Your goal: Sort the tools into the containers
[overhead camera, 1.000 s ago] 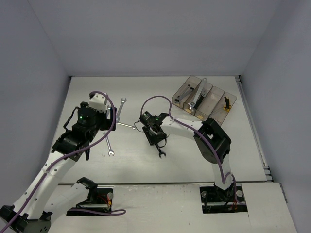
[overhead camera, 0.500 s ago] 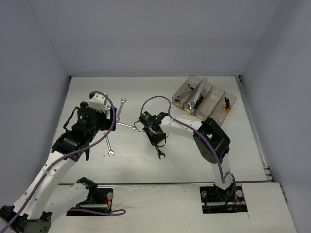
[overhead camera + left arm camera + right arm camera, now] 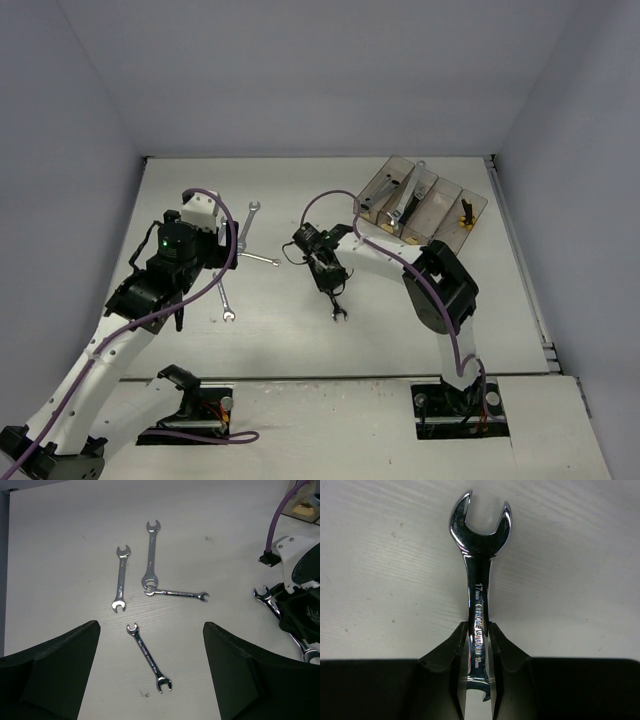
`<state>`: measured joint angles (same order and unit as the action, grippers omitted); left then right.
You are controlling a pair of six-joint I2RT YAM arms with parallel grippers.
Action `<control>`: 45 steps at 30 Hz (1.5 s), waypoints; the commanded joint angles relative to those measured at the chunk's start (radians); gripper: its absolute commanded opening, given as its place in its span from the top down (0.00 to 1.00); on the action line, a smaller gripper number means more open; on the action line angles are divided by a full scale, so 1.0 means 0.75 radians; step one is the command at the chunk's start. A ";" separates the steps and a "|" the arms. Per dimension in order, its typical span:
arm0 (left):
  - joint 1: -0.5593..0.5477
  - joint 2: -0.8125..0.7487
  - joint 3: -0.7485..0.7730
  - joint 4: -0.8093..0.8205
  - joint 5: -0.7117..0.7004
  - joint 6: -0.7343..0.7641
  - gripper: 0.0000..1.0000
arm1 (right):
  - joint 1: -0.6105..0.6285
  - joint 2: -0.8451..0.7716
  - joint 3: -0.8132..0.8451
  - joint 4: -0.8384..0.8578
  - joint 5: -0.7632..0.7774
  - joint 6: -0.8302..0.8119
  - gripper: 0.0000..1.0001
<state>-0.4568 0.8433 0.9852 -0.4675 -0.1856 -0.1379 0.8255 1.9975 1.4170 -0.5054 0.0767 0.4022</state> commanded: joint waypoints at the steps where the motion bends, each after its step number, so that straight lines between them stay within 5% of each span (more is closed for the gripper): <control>1: 0.006 -0.014 0.018 0.067 -0.023 -0.002 0.19 | -0.088 -0.205 0.086 -0.044 0.076 0.024 1.00; 9: 0.006 -0.014 0.017 0.068 -0.027 -0.001 0.19 | -0.318 -0.360 0.163 -0.043 0.060 -0.008 1.00; 14: 0.008 -0.012 0.016 0.067 -0.023 0.000 0.19 | -0.623 -0.392 0.254 -0.027 0.056 0.008 1.00; 25: 0.007 -0.007 0.016 0.067 -0.031 0.000 0.19 | -1.083 -0.166 0.461 0.090 -0.152 0.078 1.00; 32: 0.007 0.003 0.016 0.065 -0.032 0.005 0.19 | -1.135 0.040 0.534 0.102 -0.181 0.118 1.00; 41: 0.008 0.015 0.018 0.061 -0.037 0.006 0.19 | -1.153 0.032 0.381 0.177 -0.056 0.212 0.99; 45: 0.008 0.024 0.016 0.061 -0.033 0.008 0.19 | -1.164 0.026 0.355 0.181 -0.061 0.200 0.78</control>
<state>-0.4568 0.8516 0.9852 -0.4679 -0.2005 -0.1375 -0.0310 2.0911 1.6872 -0.4168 -0.0081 0.5326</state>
